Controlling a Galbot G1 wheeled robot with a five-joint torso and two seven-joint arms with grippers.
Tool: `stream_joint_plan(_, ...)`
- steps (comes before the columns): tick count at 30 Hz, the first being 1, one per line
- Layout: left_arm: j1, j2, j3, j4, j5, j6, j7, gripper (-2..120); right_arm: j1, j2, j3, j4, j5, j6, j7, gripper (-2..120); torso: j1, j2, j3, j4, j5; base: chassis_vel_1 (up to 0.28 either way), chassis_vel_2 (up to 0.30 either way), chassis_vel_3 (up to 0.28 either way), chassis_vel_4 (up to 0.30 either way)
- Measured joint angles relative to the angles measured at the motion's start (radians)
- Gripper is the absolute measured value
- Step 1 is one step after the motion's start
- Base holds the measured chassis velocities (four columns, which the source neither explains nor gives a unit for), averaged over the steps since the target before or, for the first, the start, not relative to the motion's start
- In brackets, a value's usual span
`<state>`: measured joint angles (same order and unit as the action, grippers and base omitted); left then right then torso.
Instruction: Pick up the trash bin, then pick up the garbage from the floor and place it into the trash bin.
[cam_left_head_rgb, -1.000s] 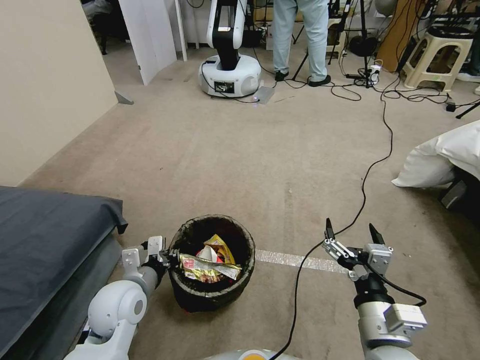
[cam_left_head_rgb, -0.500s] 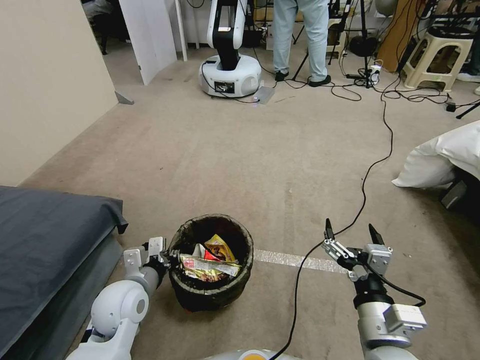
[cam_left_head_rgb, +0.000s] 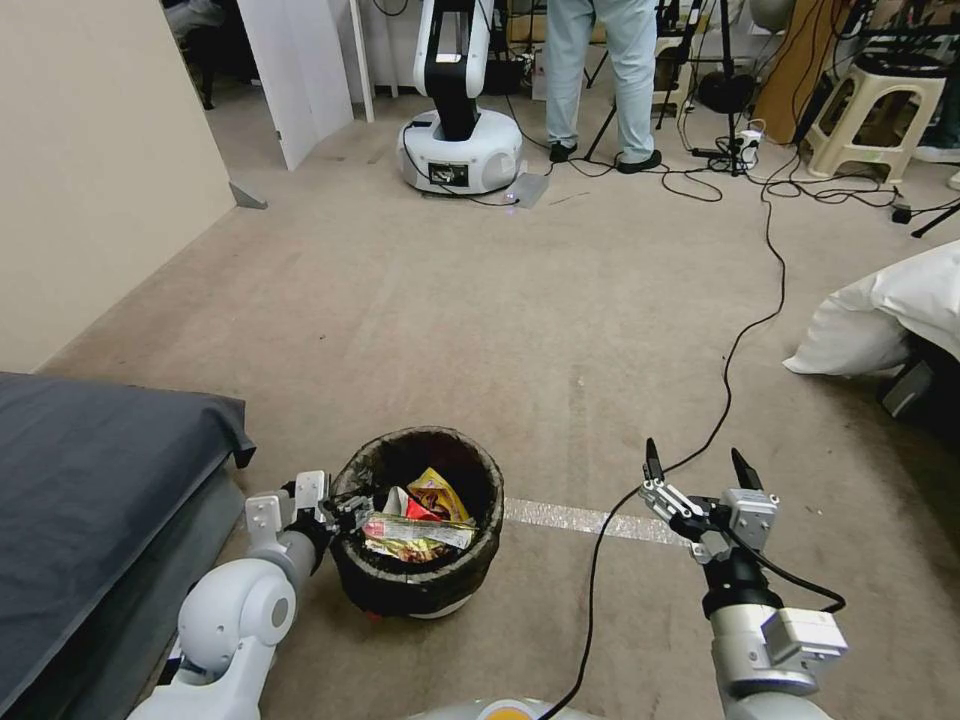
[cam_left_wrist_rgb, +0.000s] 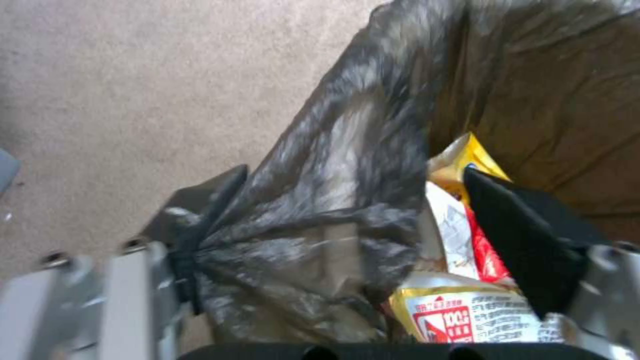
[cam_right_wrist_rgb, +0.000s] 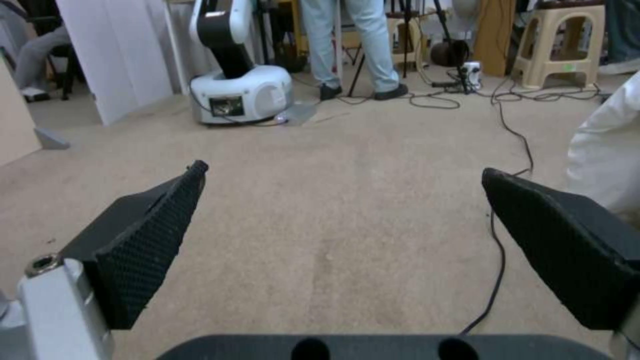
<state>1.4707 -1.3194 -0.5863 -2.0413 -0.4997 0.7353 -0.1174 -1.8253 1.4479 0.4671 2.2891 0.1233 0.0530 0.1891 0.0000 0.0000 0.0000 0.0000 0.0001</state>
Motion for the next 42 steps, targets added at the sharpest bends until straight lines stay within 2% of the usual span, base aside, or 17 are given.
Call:
stream_joint_plan(3, 0.004, 0.002, -0.004, -0.014, 0.003, 0.000, 0.000, 97, 0.000, 0.000, -0.006, -0.002, -0.001, 0.000, 0.000, 100, 0.000, 0.000, 0.000, 0.0000, -0.0001, 0.000, 0.000, 0.000, 0.000)
stream_joint_plan(6, 0.007, 0.002, -0.008, -0.023, 0.006, 0.000, 0.000, 99, 0.000, 0.000, -0.009, -0.004, -0.002, 0.000, 0.000, 100, 0.000, 0.000, 0.000, 0.0000, -0.0001, 0.000, 0.000, 0.000, 0.000)
stream_joint_plan(17, 0.028, 0.014, -0.055, -0.089, 0.018, 0.000, 0.023, 100, 0.004, 0.000, -0.011, -0.005, -0.003, 0.002, 0.000, 100, 0.000, 0.000, 0.000, 0.0000, -0.0002, 0.000, 0.000, 0.000, 0.000)
stream_joint_plan(21, 0.052, 0.017, -0.083, -0.139, 0.049, -0.001, 0.041, 100, 0.004, -0.001, 0.000, -0.004, -0.004, 0.005, 0.000, 100, 0.000, 0.000, 0.000, -0.0001, -0.0001, 0.000, 0.000, 0.000, 0.000)
stream_joint_plan(22, 0.073, 0.016, -0.098, -0.159, 0.072, -0.038, 0.050, 100, 0.003, -0.001, 0.012, -0.003, -0.010, 0.010, -0.004, 100, 0.000, 0.000, 0.000, -0.0001, -0.0001, 0.000, 0.000, 0.000, 0.000)
stream_joint_plan(23, 0.100, 0.011, -0.118, -0.170, 0.127, -0.131, 0.072, 100, -0.001, 0.001, 0.027, -0.003, -0.024, 0.019, -0.014, 100, 0.000, 0.000, 0.000, 0.0000, 0.0000, 0.000, 0.000, 0.000, 0.000)
stream_joint_plan(24, 0.100, 0.011, -0.118, -0.170, 0.127, -0.131, 0.072, 100, -0.001, 0.001, 0.027, -0.003, -0.024, 0.019, -0.014, 100, 0.000, 0.000, 0.000, 0.0000, 0.0000, 0.000, 0.000, 0.000, 0.000)
stream_joint_plan(26, 0.151, -0.010, -0.157, -0.179, 0.231, -0.322, 0.109, 100, -0.012, 0.006, 0.045, -0.003, -0.046, 0.029, -0.020, 100, 0.000, 0.000, 0.000, 0.0000, -0.0003, 0.000, 0.000, 0.000, 0.000)
stream_joint_plan(27, 0.151, -0.010, -0.157, -0.179, 0.231, -0.322, 0.109, 100, -0.012, 0.006, 0.045, -0.003, -0.046, 0.029, -0.020, 100, 0.000, 0.000, 0.000, 0.0000, -0.0003, 0.000, 0.000, 0.000, 0.000)
stream_joint_plan(29, 0.213, -0.046, -0.191, -0.194, 0.304, -0.464, 0.108, 100, -0.028, 0.019, 0.056, -0.003, -0.073, 0.045, -0.019, 100, 0.000, 0.000, 0.000, 0.0001, -0.0002, 0.000, 0.000, 0.000, 0.000)
stream_joint_plan(30, 0.213, -0.046, -0.191, -0.194, 0.304, -0.464, 0.108, 100, -0.028, 0.019, 0.056, -0.003, -0.073, 0.045, -0.019, 100, 0.000, 0.000, 0.000, 0.0001, -0.0002, 0.000, 0.000, 0.000, 0.000)
stream_joint_plan(33, 0.290, -0.089, -0.227, -0.216, 0.380, -0.574, 0.097, 100, -0.055, 0.026, 0.066, -0.006, -0.094, 0.079, -0.017, 100, 0.000, 0.000, 0.000, 0.0000, -0.0001, 0.000, 0.000, 0.000, 0.000)
stream_joint_plan(35, 0.307, -0.099, -0.232, -0.219, 0.393, -0.598, 0.097, 100, -0.062, 0.026, 0.066, -0.006, -0.094, 0.085, -0.015, 100, 0.000, 0.000, 0.000, 0.0001, -0.0002, 0.000, 0.000, 0.000, 0.000)
stream_joint_plan(37, 0.350, -0.121, -0.239, -0.230, 0.412, -0.669, 0.096, 100, -0.085, 0.024, 0.070, -0.006, -0.098, 0.107, -0.008, 100, 0.000, 0.000, 0.000, 0.0000, -0.0001, 0.000, 0.000, 0.000, 0.000)
stream_joint_plan(38, 0.350, -0.121, -0.239, -0.230, 0.412, -0.669, 0.096, 100, -0.085, 0.024, 0.070, -0.006, -0.098, 0.107, -0.008, 100, 0.000, 0.000, 0.000, 0.0000, -0.0001, 0.000, 0.000, 0.000, 0.000)
stream_joint_plan(41, 0.396, -0.136, -0.229, -0.248, 0.422, -0.748, 0.080, 100, -0.118, 0.026, 0.086, -0.006, -0.117, 0.147, 0.000, 100, 0.000, 0.000, 0.000, 0.0001, 0.0000, 0.000, 0.000, 0.000, 0.000)
stream_joint_plan(42, 0.396, -0.136, -0.229, -0.248, 0.422, -0.748, 0.080, 100, -0.118, 0.026, 0.086, -0.006, -0.117, 0.147, 0.000, 100, 0.000, 0.000, 0.000, 0.0001, 0.0000, 0.000, 0.000, 0.000, 0.000)
